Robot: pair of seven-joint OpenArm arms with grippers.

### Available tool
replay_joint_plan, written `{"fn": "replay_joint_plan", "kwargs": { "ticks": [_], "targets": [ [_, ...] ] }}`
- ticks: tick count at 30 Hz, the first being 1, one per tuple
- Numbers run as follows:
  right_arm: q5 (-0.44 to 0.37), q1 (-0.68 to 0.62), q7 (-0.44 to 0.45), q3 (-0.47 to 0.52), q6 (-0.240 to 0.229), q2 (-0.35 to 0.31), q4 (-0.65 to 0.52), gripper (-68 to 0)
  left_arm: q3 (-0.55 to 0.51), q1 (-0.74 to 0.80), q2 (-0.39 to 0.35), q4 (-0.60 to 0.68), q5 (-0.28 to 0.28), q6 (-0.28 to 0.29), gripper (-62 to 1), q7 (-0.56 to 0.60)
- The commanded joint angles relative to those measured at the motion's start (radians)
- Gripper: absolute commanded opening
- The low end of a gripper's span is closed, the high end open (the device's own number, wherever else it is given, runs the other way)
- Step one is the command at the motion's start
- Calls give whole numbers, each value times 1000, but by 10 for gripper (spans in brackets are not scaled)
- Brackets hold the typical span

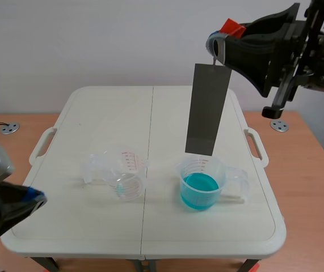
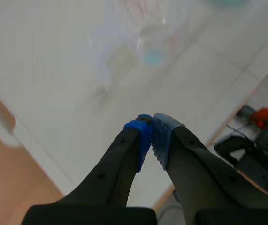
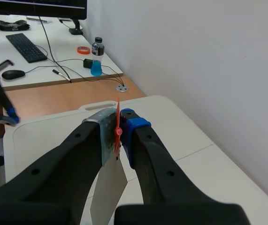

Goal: Hold the metal plate by the orange handle, dip it into the blue solution, take it out and point at it, then put the plate back in the beaker on the left.
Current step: 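Point at the plate with the left hand, then lower the plate into the blue solution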

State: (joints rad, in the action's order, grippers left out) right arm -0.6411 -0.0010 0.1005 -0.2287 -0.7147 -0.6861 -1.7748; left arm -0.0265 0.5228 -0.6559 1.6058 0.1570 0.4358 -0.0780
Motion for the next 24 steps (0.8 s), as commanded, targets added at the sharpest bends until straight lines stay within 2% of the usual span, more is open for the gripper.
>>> {"fn": "replay_joint_plan", "kwargs": {
  "ticks": [1, 6, 12, 17, 24],
  "targets": [
    [-1, 3, 15, 5, -1, 8, 11, -663, -37, 53, 15, 3, 9, -27, -582, 11],
    [29, 3, 19, 5, -21, 36, 42, -663, -143, 248, 15, -3, 8, -53, -582, 10],
    [38, 3, 19, 3, -31, 71, 85, -662, -154, 399, 32, -61, 8, -53, -582, 10],
    [80, 3, 19, -2, -31, 101, 107, -663, -153, 441, 97, -143, -1, -48, -582, 7],
    [119, 3, 67, -27, -31, 114, 150, -662, -150, 441, 199, -257, -53, -48, -582, 6]
  ]
}}
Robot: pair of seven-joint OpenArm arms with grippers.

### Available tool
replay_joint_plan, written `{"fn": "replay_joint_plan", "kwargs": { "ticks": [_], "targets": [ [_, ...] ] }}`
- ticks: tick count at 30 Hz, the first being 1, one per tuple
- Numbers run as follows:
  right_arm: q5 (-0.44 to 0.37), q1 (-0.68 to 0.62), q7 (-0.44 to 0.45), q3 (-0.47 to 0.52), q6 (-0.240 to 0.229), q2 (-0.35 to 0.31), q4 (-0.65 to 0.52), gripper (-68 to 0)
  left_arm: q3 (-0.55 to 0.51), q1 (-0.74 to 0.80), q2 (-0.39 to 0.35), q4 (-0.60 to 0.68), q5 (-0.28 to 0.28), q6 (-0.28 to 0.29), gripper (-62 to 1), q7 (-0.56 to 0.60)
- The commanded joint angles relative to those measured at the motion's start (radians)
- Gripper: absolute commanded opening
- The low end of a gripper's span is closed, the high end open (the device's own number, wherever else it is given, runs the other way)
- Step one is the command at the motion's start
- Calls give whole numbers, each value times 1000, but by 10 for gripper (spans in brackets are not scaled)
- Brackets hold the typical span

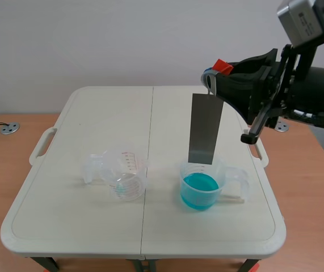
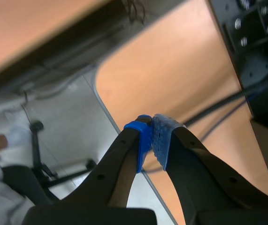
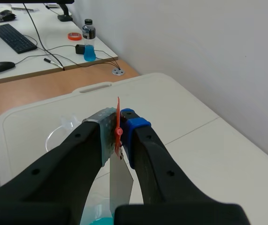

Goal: Hold the metal plate by the orange handle, dip it into the blue solution, take it out and point at it, then put the plate back in the beaker on the left.
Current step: 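Lower the plate into the blue solution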

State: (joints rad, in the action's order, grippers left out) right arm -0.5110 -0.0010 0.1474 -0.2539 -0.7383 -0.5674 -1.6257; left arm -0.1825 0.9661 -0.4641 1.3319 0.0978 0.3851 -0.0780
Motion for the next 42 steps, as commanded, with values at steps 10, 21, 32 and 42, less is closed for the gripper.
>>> {"fn": "replay_joint_plan", "kwargs": {
  "ticks": [10, 21, 32, 42],
  "targets": [
    [79, 3, 119, -39, -7, 6, 86, -662, 19, -2, 74, -18, 6, 2, -582, -11],
    [173, 4, 208, -63, -7, 47, 183, -663, 20, -3, 73, -18, 6, 2, -582, -13],
    [256, 5, 321, -112, -7, 48, 283, -663, 20, -5, 84, -18, 7, 3, -582, -22],
    [325, 26, 367, -114, -7, 63, 354, -662, 20, -5, 87, -18, 7, 3, -582, -24]
  ]
}}
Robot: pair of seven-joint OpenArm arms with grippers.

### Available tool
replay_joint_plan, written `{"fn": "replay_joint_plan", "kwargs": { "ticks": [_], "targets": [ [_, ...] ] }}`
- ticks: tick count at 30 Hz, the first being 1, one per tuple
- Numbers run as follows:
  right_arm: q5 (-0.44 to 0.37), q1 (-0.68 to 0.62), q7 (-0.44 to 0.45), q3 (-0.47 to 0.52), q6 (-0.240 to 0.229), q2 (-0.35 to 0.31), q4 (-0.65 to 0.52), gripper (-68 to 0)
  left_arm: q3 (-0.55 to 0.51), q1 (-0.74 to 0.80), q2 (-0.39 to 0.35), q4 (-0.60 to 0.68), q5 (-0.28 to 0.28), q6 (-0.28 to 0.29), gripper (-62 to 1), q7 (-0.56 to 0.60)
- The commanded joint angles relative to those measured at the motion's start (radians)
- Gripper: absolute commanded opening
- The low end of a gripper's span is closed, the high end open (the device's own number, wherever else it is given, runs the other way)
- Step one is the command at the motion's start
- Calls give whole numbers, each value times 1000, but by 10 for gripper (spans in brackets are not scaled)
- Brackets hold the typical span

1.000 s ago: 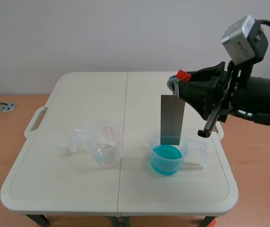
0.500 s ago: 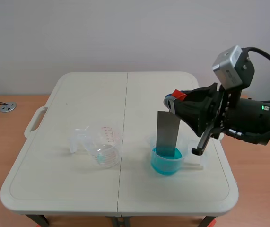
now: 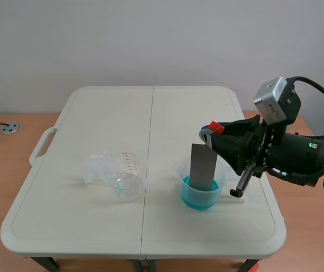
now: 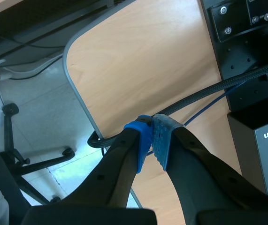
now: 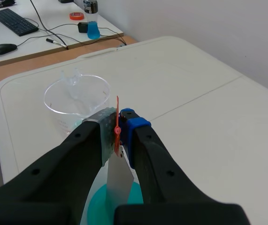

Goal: Hold the metal plate by the orange handle, dip it into the blue solution, take it out and point at it, then put the plate back in the beaker on the left.
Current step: 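Lower the plate into the blue solution, then hold the plate still in the solution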

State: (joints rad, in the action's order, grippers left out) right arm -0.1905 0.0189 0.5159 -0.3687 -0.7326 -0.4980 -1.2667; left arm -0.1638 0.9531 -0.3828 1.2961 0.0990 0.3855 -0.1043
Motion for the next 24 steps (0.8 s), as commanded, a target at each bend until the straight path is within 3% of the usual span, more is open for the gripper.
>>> {"fn": "replay_joint_plan", "kwargs": {
  "ticks": [1, 24],
  "targets": [
    [5, 6, 0, 0, -13, -6, -5, -663, 1, 8, 5, 18, 6, 3, -582, 2],
    [8, 12, 0, 0, -13, -6, -5, -662, 1, 8, 5, 18, 6, 3, -582, 2]
  ]
}}
